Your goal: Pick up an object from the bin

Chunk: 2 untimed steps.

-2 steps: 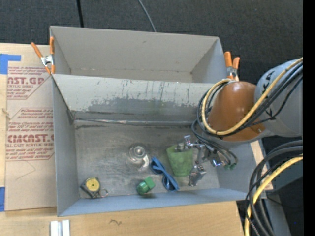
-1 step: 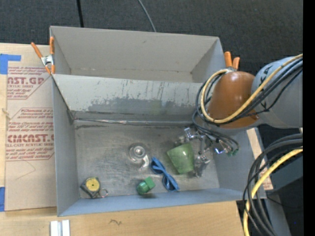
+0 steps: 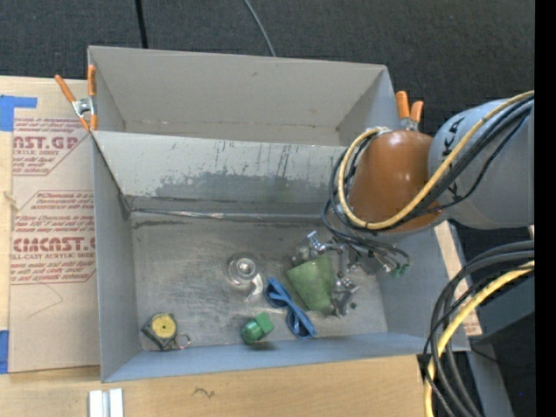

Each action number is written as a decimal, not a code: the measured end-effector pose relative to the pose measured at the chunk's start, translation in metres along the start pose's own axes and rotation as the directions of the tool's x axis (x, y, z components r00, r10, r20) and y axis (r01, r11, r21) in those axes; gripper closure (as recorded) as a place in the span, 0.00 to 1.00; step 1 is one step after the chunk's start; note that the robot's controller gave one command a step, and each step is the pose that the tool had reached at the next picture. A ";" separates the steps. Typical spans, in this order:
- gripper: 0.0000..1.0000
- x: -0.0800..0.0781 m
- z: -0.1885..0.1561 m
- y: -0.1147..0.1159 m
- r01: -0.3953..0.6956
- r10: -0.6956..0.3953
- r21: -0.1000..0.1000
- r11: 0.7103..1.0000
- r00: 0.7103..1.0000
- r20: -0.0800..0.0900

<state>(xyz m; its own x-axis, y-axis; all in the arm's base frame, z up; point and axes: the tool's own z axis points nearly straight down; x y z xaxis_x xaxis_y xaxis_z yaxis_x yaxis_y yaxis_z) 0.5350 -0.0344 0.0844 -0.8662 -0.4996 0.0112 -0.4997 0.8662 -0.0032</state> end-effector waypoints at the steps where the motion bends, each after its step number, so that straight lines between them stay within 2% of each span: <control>1: 1.00 0.001 0.000 0.000 -0.001 0.001 -0.001 1.000 1.000 -0.003; 2: 1.00 -0.007 -0.068 0.002 -0.002 0.002 0.001 1.000 1.000 0.020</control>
Offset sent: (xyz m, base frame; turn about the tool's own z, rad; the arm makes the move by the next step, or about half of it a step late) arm 0.0000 0.0000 0.0000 0.0000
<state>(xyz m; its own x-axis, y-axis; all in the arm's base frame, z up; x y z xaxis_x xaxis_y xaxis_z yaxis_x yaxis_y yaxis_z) 0.5402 -0.0286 0.1528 -0.8670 -0.4983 -0.0083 -0.4983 0.8670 -0.0043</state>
